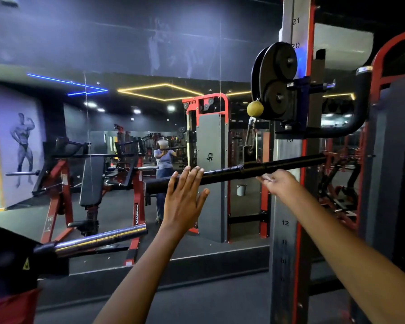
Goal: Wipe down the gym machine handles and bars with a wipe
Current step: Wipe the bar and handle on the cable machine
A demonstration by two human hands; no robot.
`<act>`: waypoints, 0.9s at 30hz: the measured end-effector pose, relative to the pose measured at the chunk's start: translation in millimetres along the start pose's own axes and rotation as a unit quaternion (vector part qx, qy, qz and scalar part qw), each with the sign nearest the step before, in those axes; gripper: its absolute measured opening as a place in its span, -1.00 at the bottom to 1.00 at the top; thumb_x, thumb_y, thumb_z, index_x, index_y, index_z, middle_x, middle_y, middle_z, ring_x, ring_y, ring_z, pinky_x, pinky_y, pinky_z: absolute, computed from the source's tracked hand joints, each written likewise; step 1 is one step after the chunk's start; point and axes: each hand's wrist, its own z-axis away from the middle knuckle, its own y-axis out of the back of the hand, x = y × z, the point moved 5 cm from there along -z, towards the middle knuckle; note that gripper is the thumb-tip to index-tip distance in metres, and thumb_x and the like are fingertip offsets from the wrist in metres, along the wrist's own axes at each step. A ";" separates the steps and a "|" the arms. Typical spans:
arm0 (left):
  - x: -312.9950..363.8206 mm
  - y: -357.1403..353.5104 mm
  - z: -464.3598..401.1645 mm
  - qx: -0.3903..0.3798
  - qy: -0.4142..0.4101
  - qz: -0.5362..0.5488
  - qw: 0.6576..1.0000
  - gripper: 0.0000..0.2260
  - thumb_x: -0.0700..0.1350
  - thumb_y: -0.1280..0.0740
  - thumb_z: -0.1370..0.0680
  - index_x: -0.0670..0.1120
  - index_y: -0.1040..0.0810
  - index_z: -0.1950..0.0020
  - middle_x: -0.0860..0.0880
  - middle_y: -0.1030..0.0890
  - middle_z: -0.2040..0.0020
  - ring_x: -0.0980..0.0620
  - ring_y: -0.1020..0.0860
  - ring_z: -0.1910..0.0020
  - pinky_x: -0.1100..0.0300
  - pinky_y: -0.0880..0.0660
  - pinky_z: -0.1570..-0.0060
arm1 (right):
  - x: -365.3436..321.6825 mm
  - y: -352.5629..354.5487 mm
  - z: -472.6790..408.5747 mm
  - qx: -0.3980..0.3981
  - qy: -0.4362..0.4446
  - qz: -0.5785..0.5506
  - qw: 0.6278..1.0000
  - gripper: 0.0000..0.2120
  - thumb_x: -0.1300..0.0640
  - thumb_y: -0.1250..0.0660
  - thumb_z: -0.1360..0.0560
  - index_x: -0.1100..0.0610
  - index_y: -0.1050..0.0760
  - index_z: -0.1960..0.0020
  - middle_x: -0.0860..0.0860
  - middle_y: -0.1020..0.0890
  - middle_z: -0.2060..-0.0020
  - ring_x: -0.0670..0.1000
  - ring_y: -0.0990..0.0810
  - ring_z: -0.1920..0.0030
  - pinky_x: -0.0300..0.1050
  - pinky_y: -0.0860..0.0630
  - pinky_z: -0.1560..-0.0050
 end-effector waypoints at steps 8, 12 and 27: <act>-9.9 -2.2 0.6 -0.042 -0.022 0.023 0.999 -0.48 0.15 0.03 -0.63 -0.09 -0.40 -0.45 -0.05 -0.48 -0.38 -0.05 -0.38 -0.42 0.02 -0.04 -0.43 | 21.8 -24.5 18.8 0.001 -0.052 -0.050 0.997 -0.77 0.44 -0.05 -0.58 0.34 -0.35 -0.19 0.25 -0.37 -0.31 0.13 -0.44 -0.30 -0.13 -0.45 -0.24; -41.7 11.3 -1.3 -0.025 0.034 0.041 0.998 -0.47 0.17 0.06 -0.63 -0.09 -0.46 -0.38 -0.06 -0.53 -0.31 -0.06 -0.43 -0.37 0.01 -0.03 -0.41 | 9.1 -10.8 24.3 0.063 -0.059 0.001 0.996 -0.80 0.32 -0.14 -0.57 0.30 -0.44 -0.15 0.10 -0.49 0.15 0.05 -0.53 0.13 -0.20 -0.50 0.16; -75.3 14.7 15.1 -0.042 -0.003 0.137 0.990 -0.48 0.14 0.03 -0.63 -0.11 -0.35 -0.47 -0.07 -0.45 -0.39 -0.06 -0.33 -0.44 0.02 -0.14 -0.47 | 55.4 -52.4 68.3 0.020 -0.041 -0.087 0.995 -0.74 0.41 0.01 -0.58 0.29 -0.35 -0.19 0.17 -0.45 -0.23 0.12 -0.38 -0.35 -0.02 -0.27 -0.40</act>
